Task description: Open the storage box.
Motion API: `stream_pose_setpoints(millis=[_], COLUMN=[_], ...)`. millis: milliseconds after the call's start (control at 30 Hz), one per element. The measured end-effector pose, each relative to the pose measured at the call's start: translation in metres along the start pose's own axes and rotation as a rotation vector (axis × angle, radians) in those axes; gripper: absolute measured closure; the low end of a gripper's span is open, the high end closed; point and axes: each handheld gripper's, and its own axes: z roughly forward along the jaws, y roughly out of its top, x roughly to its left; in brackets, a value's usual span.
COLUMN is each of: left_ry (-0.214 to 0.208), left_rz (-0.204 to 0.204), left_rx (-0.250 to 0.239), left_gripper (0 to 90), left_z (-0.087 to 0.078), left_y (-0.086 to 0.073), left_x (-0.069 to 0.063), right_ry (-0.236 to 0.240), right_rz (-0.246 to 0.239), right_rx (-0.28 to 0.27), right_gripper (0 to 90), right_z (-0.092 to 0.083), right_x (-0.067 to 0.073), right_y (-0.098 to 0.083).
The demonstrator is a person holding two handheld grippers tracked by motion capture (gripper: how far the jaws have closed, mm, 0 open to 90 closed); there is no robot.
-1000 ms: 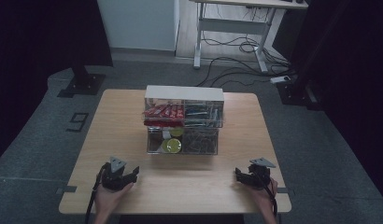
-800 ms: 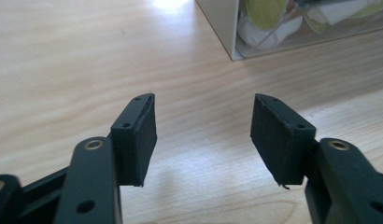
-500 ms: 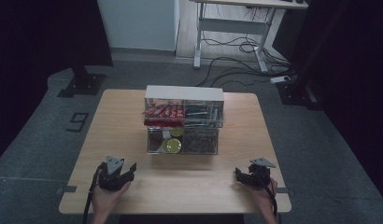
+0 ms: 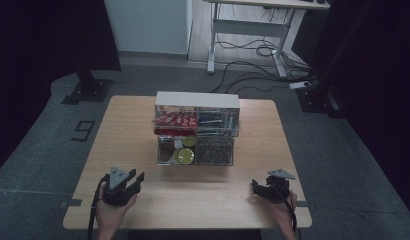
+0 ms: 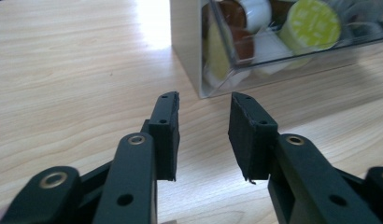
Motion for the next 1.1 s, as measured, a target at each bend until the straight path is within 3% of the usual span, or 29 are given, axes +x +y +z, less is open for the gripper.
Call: stream_pose_setpoints(millis=[200,600,1100], left_ry=[-0.045,-0.077,-0.146], left_rz=[-0.005,-0.025,-0.020], left_rx=[-0.013,-0.044,-0.054], left_gripper=[75.2,89.7,90.0], left_z=[-0.006,-0.021,-0.019], left_y=[0.005,0.017,0.040], left_x=[-0.003,-0.004,-0.012], right_ry=[-0.001,0.001,0.002], right_rz=[0.000,0.000,0.001], right_rx=[0.000,-0.002,-0.002], right_gripper=[15.6,16.1,16.4], right_z=[0.000,0.000,0.000], right_x=[0.000,-0.001,-0.001], right_y=[0.000,0.000,0.001])
